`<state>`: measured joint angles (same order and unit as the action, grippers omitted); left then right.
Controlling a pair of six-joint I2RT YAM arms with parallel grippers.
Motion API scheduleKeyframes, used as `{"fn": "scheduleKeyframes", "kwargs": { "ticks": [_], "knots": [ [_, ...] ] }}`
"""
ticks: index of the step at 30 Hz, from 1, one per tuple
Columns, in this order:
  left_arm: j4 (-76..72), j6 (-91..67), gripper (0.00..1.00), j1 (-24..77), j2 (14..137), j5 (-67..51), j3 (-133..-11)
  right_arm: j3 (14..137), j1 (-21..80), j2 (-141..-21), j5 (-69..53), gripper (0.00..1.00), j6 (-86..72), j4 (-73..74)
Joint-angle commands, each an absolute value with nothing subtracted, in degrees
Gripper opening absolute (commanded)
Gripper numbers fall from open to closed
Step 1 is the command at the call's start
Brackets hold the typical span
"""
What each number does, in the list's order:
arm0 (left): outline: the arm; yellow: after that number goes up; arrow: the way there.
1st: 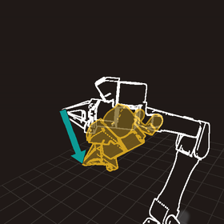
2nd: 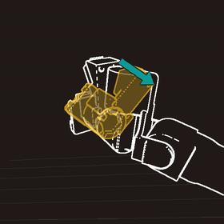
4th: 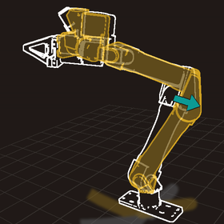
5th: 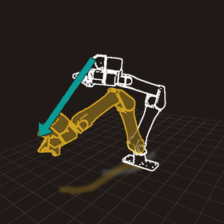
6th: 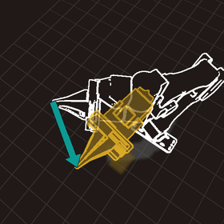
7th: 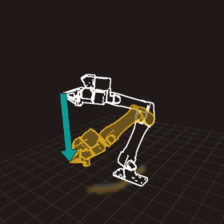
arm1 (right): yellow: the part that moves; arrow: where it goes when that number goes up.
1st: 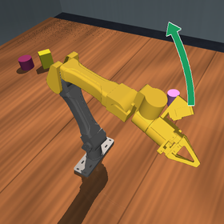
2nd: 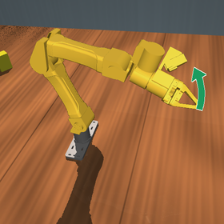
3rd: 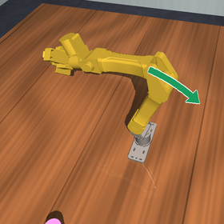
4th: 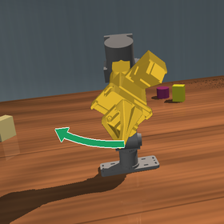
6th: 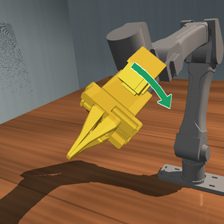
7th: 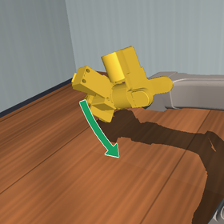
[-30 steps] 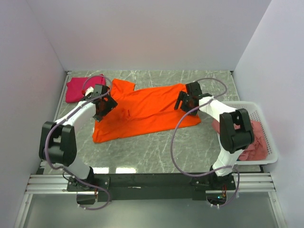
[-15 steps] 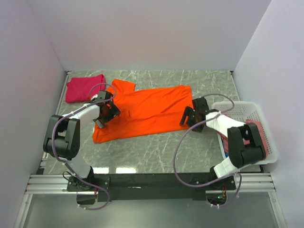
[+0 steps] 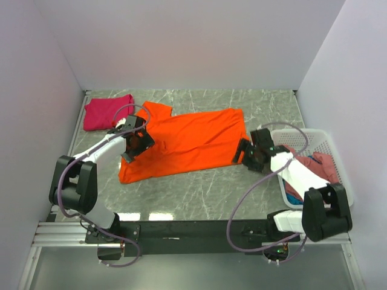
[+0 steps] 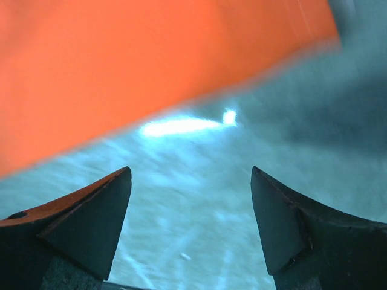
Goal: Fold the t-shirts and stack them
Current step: Fold the tshirt
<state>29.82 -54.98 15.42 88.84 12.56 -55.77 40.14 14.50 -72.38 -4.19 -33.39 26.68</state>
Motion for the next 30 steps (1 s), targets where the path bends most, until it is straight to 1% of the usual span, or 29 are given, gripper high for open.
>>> {"fn": "scheduleKeyframes", "kwargs": {
  "ticks": [1, 3, 5, 7, 10, 14, 16, 19, 23, 30],
  "knots": [
    [29.2, -55.1, 0.99, 15.4, 88.5, 14.6, -60.5, 51.0, 14.9, -79.1, -6.2, 0.86, -31.2, 20.8],
    [29.0, -54.6, 0.99, 15.4, 89.2, 14.4, -62.8, 57.8, 14.9, -84.2, -6.1, 0.86, -31.3, 19.1],
    [29.3, -54.3, 0.99, 15.4, 90.2, 14.3, -64.4, 64.6, 14.9, -91.6, -5.1, 0.86, -31.7, 18.9],
    [28.9, -54.5, 0.99, 15.4, 90.6, 14.7, -65.4, 68.6, 15.2, -98.0, -5.4, 0.86, -32.7, 19.3],
    [27.6, -54.7, 0.99, 15.3, 91.4, 14.0, -64.7, 72.6, 16.1, -102.8, -6.5, 0.86, -33.5, 20.0],
    [26.6, -54.5, 0.99, 15.3, 92.3, 12.8, -62.9, 69.4, 16.5, -103.2, -6.2, 0.86, -34.6, 19.2],
    [25.1, -54.3, 1.0, 15.3, 92.5, 11.8, -61.4, 65.8, 16.5, -101.6, -4.3, 0.86, -35.1, 18.6],
    [22.9, -53.8, 1.0, 15.4, 93.1, 10.1, -59.2, 60.3, 16.2, -99.6, -5.3, 0.86, -35.7, 16.4],
    [22.9, -53.8, 0.99, 15.5, 94.2, 9.2, -56.6, 55.0, 16.2, -98.2, -4.0, 0.86, -36.1, 18.3],
    [24.9, -54.9, 0.99, 16.2, 90.7, 8.4, -50.2, 40.6, 16.2, -86.4, -2.5, 0.87, -42.2, 17.6]
  ]
}}
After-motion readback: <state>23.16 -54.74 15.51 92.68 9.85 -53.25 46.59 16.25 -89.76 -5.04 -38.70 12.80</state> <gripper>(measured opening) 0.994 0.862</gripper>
